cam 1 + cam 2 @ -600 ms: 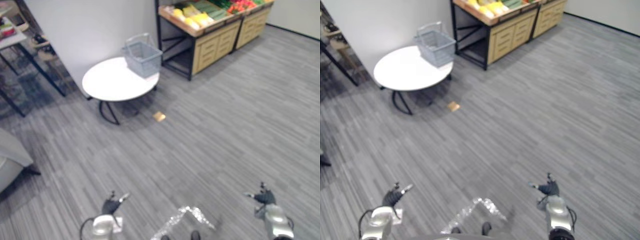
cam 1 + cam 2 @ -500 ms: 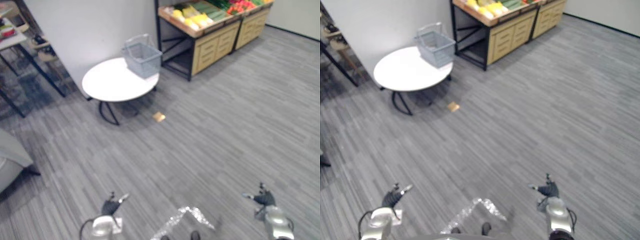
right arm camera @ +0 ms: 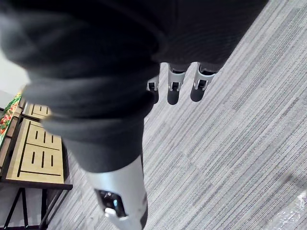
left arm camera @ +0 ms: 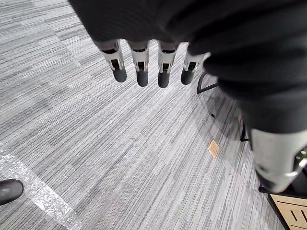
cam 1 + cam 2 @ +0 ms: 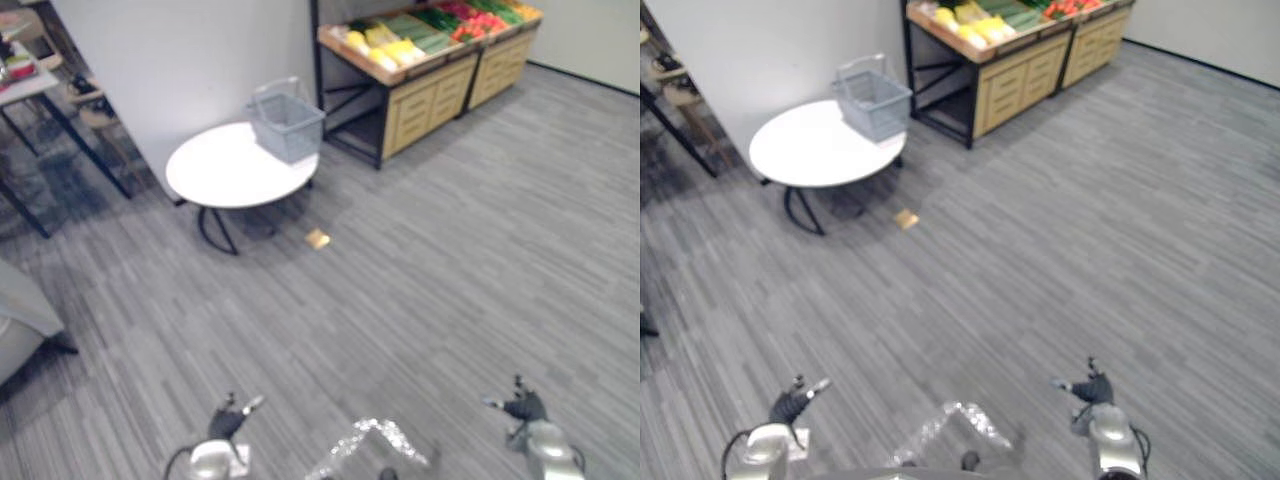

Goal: Pick vegetable in the basket

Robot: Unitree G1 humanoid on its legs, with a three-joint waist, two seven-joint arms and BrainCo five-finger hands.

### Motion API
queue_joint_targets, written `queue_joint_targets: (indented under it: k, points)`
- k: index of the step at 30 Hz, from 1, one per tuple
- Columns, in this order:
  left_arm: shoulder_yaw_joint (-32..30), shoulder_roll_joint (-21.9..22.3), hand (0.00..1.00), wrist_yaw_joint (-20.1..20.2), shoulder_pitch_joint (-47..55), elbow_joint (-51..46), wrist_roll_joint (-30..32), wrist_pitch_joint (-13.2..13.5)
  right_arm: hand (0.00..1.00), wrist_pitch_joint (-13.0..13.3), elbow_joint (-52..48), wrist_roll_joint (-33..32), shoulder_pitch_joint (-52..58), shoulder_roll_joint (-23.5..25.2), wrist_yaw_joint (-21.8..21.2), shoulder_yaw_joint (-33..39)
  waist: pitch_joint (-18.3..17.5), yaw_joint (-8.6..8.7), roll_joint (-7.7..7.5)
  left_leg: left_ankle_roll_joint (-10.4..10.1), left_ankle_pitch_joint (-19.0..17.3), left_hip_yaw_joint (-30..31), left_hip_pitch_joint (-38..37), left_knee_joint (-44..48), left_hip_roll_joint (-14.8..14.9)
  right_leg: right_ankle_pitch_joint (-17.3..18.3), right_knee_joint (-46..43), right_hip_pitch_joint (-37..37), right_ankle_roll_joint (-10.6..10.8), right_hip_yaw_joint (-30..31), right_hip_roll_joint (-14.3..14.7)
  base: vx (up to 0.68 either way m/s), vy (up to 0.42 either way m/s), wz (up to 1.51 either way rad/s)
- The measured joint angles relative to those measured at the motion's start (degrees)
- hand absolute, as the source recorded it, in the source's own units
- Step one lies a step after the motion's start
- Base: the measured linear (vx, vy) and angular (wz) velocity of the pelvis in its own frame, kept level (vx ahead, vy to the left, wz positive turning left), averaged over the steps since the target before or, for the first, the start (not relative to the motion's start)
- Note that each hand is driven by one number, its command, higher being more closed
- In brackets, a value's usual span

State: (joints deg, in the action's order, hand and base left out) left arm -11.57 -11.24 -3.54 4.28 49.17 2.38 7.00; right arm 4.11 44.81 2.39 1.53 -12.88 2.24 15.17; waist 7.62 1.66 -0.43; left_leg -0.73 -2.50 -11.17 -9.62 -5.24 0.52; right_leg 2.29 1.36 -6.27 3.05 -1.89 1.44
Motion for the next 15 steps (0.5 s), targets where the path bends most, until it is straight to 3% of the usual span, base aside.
queue_joint_targets:
  k: [10,15]
  points:
    - [0.0,0.0,0.00,-0.1,-0.1,0.8,0.0,0.0,0.00,0.0,0.8,-0.1,-1.3,0.5,0.0,0.0,-0.4,-0.04,0.09,0.0,0.5,0.5,2.1,-0.1,0.0,0.0,-0.9,2.6,0.0,-0.1,0.1,-0.02,-0.022,0.01]
    - [0.0,0.0,0.00,-0.2,-1.7,1.1,-0.2,0.0,0.00,0.0,1.0,-0.1,-3.9,0.5,0.1,0.0,2.2,-0.04,0.36,0.0,1.2,-0.9,4.5,-0.1,0.0,1.9,-6.9,8.1,-0.7,1.1,0.1,-0.03,-0.017,-0.15]
